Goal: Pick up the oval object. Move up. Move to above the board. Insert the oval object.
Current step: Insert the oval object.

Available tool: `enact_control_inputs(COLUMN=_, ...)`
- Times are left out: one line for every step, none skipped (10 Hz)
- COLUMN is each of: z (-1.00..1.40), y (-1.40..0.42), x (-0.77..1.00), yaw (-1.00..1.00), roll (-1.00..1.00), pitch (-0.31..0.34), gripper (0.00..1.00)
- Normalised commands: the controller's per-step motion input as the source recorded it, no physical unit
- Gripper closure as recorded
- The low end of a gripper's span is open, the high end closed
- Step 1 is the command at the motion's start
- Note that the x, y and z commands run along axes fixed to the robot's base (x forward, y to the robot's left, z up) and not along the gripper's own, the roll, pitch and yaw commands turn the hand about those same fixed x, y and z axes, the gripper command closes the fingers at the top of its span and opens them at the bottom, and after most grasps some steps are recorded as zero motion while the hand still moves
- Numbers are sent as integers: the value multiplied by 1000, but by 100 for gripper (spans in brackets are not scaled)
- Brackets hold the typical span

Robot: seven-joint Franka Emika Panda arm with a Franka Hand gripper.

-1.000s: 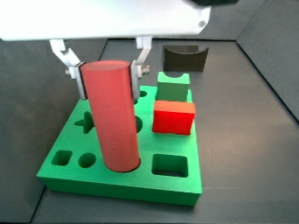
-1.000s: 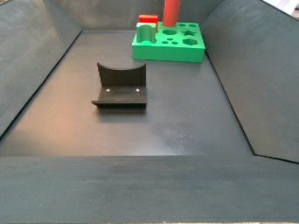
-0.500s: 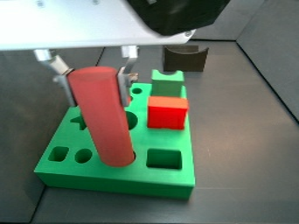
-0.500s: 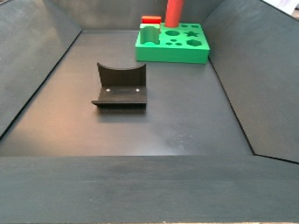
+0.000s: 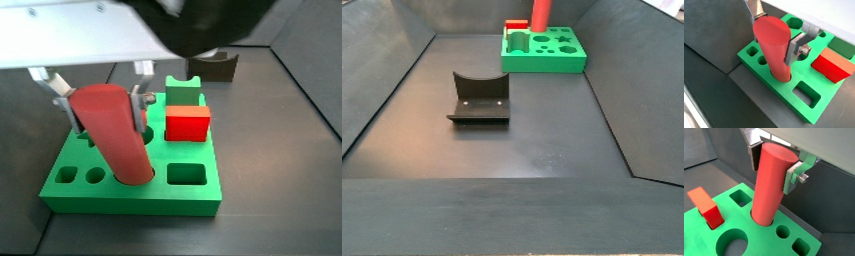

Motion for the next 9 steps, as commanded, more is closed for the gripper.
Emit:
enact_control_inputs(z=-637, y=0, x=1000, yaw=86, roll=-219, pitch=0, gripper=100)
enact_control_inputs(z=-643, y=0, x=1000, yaw=0, roll=-214, pitch=0, gripper=100)
enact_control_inputs(z=-866, y=183, x=1000, yaw=0, roll=-110, pitch=0, gripper=100)
enact_control_inputs(z=-994, y=326, x=1000, yaw=-14, roll=-93, pitch=0, gripper=100)
enact_control_inputs(z=-1000, y=334, x=1000, yaw=-29, roll=-84, pitch=0, gripper=100)
enact_control_inputs(z=-1000, y=354, x=1000, yaw=-34, roll=-86, pitch=0, gripper=100)
enact_control_inputs(z=-1000, y=357, x=1000, yaw=0, roll=-81, pitch=0, gripper=100)
enact_control_inputs(z=40, y=0, x=206, yaw=-174, roll=0, pitch=189, gripper=100)
enact_control_inputs(z=0, y=0, x=0, yaw=0, roll=0, pitch=0, gripper=100)
